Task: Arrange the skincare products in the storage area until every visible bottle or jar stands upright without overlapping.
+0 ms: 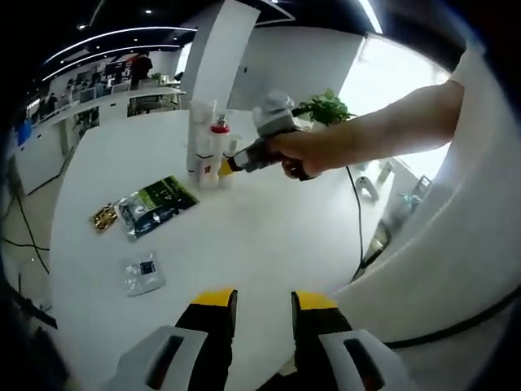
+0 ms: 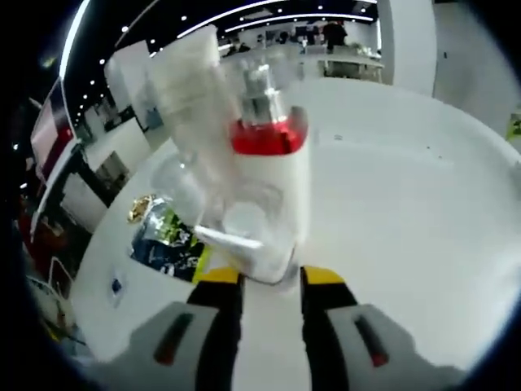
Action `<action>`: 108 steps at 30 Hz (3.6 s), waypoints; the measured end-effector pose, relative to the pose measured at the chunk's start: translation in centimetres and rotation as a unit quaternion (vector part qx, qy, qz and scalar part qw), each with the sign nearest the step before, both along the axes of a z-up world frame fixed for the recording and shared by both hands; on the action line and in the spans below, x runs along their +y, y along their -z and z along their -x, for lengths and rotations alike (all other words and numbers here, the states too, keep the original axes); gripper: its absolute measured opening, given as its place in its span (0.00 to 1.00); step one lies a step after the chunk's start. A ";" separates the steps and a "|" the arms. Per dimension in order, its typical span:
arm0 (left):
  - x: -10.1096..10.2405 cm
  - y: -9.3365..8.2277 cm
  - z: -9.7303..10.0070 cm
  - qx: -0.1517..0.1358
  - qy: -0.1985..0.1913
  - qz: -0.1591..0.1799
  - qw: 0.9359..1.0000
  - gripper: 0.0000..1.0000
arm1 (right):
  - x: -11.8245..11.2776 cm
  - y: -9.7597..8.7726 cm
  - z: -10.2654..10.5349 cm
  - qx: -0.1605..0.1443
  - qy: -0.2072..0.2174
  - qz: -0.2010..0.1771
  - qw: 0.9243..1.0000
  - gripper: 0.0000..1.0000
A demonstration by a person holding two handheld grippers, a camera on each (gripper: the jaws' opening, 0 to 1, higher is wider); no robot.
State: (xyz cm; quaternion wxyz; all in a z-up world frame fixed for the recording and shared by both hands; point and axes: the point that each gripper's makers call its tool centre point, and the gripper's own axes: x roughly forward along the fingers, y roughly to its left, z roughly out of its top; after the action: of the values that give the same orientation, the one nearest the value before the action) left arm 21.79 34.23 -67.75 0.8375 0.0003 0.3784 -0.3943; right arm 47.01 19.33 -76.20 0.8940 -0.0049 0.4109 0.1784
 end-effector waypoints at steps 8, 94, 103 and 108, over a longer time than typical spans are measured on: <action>0.1 0.2 -0.2 0.003 0.005 -0.003 1.000 0.28 | -0.2 0.4 0.0 0.001 -0.007 0.011 1.000 0.24; -2.9 0.4 -3.1 0.026 -0.057 0.047 0.997 0.28 | -2.7 -0.1 5.2 0.023 -0.124 -0.036 0.991 0.37; -2.3 0.1 -6.3 0.033 -0.145 0.082 0.985 0.28 | -1.9 -5.2 10.7 -0.015 -0.141 -0.129 0.981 0.45; -0.9 0.7 -7.4 0.040 -0.206 0.094 0.973 0.29 | -1.8 -7.6 13.0 -0.048 -0.153 -0.144 0.977 0.54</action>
State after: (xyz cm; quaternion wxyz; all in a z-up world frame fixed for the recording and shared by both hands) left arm 29.22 33.30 -68.44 0.8809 -0.1719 0.3654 -0.2470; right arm 34.03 17.49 -68.56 0.8662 0.0520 0.3318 0.3699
